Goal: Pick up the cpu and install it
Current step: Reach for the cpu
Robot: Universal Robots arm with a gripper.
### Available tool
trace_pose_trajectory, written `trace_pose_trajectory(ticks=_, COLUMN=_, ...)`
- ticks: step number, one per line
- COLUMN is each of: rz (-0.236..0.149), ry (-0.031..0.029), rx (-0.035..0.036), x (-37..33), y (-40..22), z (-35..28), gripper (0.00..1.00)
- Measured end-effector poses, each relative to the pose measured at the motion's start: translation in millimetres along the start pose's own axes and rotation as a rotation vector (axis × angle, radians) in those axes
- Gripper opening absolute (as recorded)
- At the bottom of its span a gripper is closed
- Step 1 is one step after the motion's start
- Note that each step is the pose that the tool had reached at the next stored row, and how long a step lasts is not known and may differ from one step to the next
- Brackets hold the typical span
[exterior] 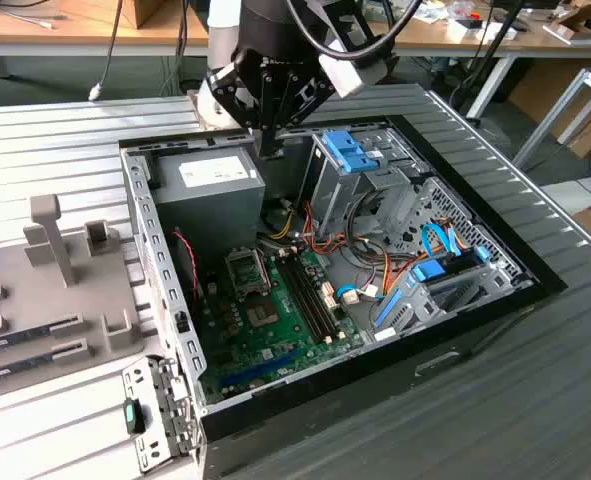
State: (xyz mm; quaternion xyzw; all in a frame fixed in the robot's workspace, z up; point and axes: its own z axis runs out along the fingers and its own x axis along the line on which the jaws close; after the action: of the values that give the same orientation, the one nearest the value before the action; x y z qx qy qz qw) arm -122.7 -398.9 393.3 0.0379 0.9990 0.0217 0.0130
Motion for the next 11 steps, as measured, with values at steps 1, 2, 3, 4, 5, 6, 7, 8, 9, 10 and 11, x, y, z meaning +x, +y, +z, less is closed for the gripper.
trace_pose_trajectory(ticks=1, rz=0.000, ry=0.0000, rx=-0.0001, x=2.3, y=-0.2, z=0.0, gripper=0.11)
trace_pose_trajectory(ticks=2, rz=0.000, ry=0.0000, rx=-0.0001, x=3.7, y=-0.3, z=-0.1, gripper=0.11)
trace_pose_trajectory(ticks=3, rz=0.000, ry=0.0000, rx=-0.0001, x=4.2, y=-0.3, z=-0.1, gripper=0.11)
trace_pose_trajectory(ticks=4, rz=0.000, ry=0.0000, rx=0.0000, x=4.5, y=-0.3, z=-0.1, gripper=0.11)
trace_pose_trajectory(ticks=5, rz=0.000, ry=0.0000, rx=-0.0001, x=4.8, y=-0.4, z=-0.1, gripper=0.11)
trace_pose_trajectory(ticks=6, rz=0.000, ry=-0.0001, rx=-0.0001, x=5.2, y=-0.4, z=-0.1, gripper=0.11)
trace_pose_trajectory(ticks=7, rz=0.000, ry=0.0000, rx=-0.0001, x=5.5, y=-0.4, z=-0.1, gripper=0.11)
trace_pose_trajectory(ticks=8, rz=0.000, ry=-0.0001, rx=-0.0002, x=5.7, y=-0.5, z=-0.1, gripper=0.11)
trace_pose_trajectory(ticks=9, rz=0.000, ry=0.0000, rx=-0.0001, x=6.1, y=-0.5, z=-0.1, gripper=0.11)
trace_pose_trajectory(ticks=10, rz=0.000, ry=0.0000, rx=-0.0001, x=6.6, y=-0.5, z=-0.2, gripper=0.11)
trace_pose_trajectory(ticks=11, rz=0.000, ry=-0.0001, rx=-0.0001, x=7.1, y=-0.6, z=-0.2, gripper=0.11)
